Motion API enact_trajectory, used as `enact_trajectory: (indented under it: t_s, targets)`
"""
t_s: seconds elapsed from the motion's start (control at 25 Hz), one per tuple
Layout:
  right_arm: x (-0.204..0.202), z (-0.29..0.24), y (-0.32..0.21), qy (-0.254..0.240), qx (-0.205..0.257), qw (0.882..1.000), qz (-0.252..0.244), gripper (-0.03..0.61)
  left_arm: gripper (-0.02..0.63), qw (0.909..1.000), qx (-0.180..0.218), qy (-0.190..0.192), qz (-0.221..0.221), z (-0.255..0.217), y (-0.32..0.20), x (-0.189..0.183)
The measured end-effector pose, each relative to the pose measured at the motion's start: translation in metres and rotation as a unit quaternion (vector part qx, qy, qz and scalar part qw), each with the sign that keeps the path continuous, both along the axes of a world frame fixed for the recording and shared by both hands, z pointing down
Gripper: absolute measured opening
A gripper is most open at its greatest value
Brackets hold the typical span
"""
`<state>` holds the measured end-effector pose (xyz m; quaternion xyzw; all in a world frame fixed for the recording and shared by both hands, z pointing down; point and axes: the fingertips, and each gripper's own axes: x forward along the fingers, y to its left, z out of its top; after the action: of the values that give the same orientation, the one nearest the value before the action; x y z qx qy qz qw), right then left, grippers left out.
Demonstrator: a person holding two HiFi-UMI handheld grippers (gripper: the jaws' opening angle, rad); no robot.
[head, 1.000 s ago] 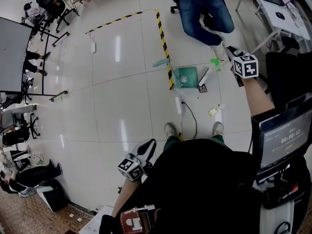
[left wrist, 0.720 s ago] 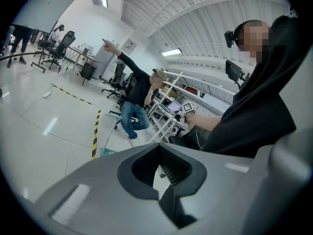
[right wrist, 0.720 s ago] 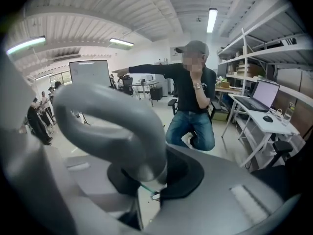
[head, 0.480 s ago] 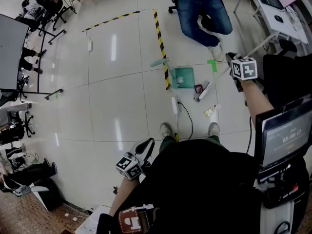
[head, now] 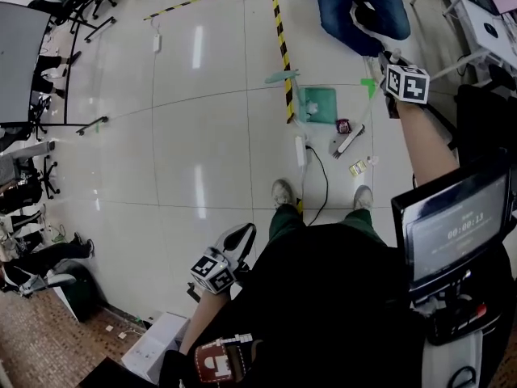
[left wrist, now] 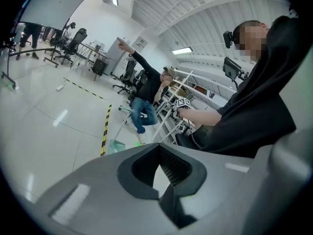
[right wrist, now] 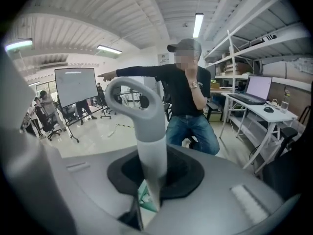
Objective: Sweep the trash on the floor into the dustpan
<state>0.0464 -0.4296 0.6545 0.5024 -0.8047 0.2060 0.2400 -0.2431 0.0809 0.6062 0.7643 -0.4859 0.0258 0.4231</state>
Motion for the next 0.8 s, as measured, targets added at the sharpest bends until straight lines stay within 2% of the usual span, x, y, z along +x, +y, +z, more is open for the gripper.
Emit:
enact_trajectory:
  t_s: [0.2,0.44,0.52,0.64,0.72,0.8]
  targets:
    - [0.000,-0.014,-0.026,-0.008,0.034,0.999,0.012,0.043,-0.005,0.9999,-0.005,0.000,-0.015,0.006,0.013,-0.012]
    - [0.000,-0.030,-0.036,-0.008,0.071,0.997,-0.022,0.041,-0.005,0.9998,-0.008,0.000,-0.016,0.008,0.017,-0.015]
    - [-0.004,-0.026,-0.027,-0.001,0.066,0.996,-0.053,0.041,-0.005,0.9999,-0.006,-0.001,-0.013,0.008,0.014,-0.012]
    - [-0.008,-0.013,0.004,0.039,0.045,0.990,-0.128,0.041,-0.005,1.0000,0.003,0.004,-0.007,0.003,0.008,-0.005]
    - [-0.007,-0.005,0.029,0.079,0.034,0.979,-0.185,0.040,-0.005,0.9999,0.009,0.006,-0.002,0.000,0.006,-0.001]
    - [-0.007,0.001,0.050,0.117,0.033,0.962,-0.245,0.038,-0.005,0.9999,0.013,0.003,0.001,0.000,0.002,0.002]
